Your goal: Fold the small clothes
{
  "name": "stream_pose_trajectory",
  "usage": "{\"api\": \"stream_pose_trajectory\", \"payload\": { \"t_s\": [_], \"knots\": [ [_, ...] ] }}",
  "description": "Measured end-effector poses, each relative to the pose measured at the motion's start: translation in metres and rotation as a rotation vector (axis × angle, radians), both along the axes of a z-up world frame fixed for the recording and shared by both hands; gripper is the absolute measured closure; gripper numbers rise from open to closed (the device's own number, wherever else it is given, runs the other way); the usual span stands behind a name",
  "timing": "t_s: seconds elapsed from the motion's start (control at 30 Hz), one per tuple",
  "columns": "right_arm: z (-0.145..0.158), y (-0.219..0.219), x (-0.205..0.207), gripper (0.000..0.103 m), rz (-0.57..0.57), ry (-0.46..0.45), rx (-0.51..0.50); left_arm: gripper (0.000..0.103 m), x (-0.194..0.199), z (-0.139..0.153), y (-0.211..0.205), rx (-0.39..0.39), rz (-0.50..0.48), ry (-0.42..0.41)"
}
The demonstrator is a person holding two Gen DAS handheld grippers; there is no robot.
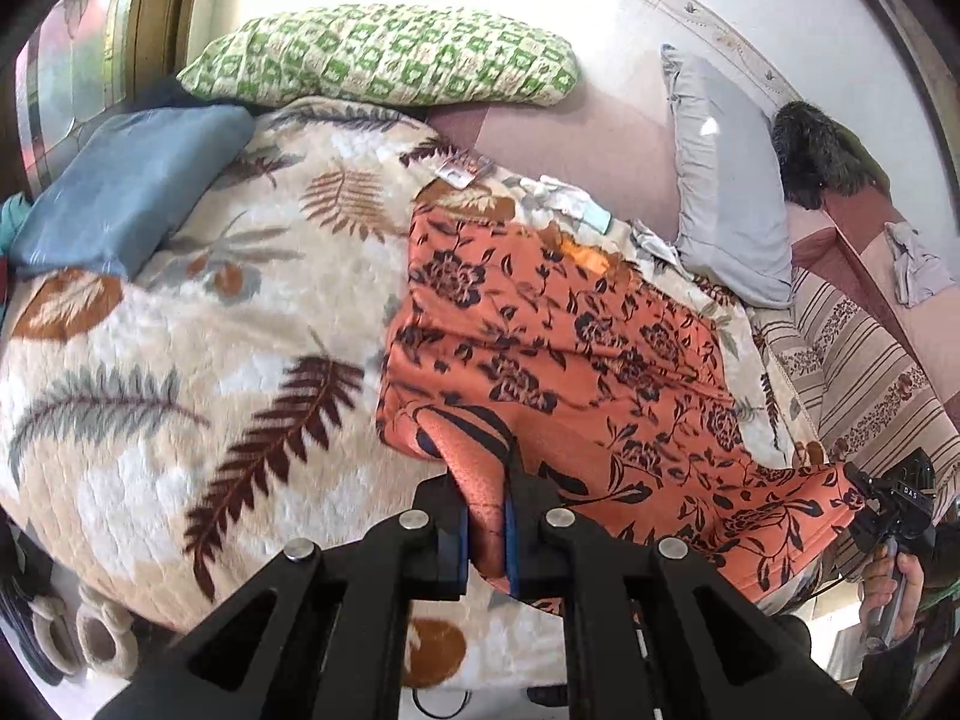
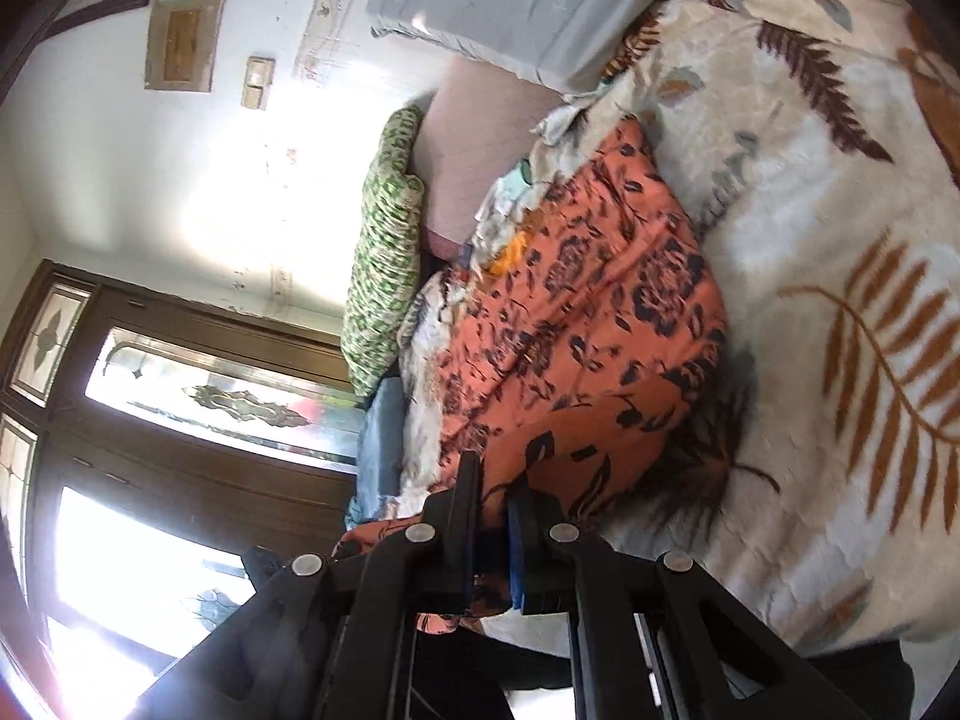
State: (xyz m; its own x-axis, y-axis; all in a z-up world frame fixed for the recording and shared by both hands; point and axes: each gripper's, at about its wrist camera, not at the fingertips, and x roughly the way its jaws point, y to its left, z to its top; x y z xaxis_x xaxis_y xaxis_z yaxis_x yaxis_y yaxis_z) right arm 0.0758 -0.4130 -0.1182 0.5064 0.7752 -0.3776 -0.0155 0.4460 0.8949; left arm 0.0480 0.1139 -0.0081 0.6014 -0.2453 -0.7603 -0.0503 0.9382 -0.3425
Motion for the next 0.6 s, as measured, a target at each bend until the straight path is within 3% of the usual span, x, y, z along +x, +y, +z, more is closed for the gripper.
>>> {"api": "stream_pose_trajectory", "payload": {
  "t_s": [0.13, 0.23, 0.33, 0.43, 0.47, 0.5, 0.53, 0.6],
  "knots": [
    [0.022, -0.002, 0.075, 0.095, -0.012, -0.052, 0.018, 0.094, 0.074, 0.03, 0.0, -0.002, -0.006, -0.051],
    [0.028, -0.008, 0.147, 0.095, -0.041, -0.056, 0.011, 0.094, 0.149, 0.032, 0.003, -0.001, 0.008, -0.04],
    [0.013, -0.012, 0.225, 0.095, -0.07, -0.004, -0.009, 0.094, 0.227, 0.005, 0.008, 0.005, 0.052, 0.025],
    [-0.043, -0.002, 0.294, 0.088, -0.077, 0.141, -0.016, 0.091, 0.3, -0.057, 0.014, 0.017, 0.135, 0.154],
    [-0.063, 0.001, 0.31, 0.073, -0.102, 0.187, -0.092, 0.091, 0.324, -0.08, 0.015, 0.039, 0.146, 0.2],
    [-0.084, 0.004, 0.323, 0.036, -0.136, 0.242, -0.178, 0.091, 0.34, -0.101, 0.017, 0.065, 0.17, 0.25],
    [-0.101, 0.004, 0.328, 0.024, -0.166, 0.28, -0.225, 0.091, 0.35, -0.118, 0.019, 0.093, 0.196, 0.298],
    [-0.113, 0.0, 0.325, 0.024, -0.207, 0.208, -0.15, 0.091, 0.355, -0.126, 0.024, 0.057, 0.217, 0.303]
  ]
}}
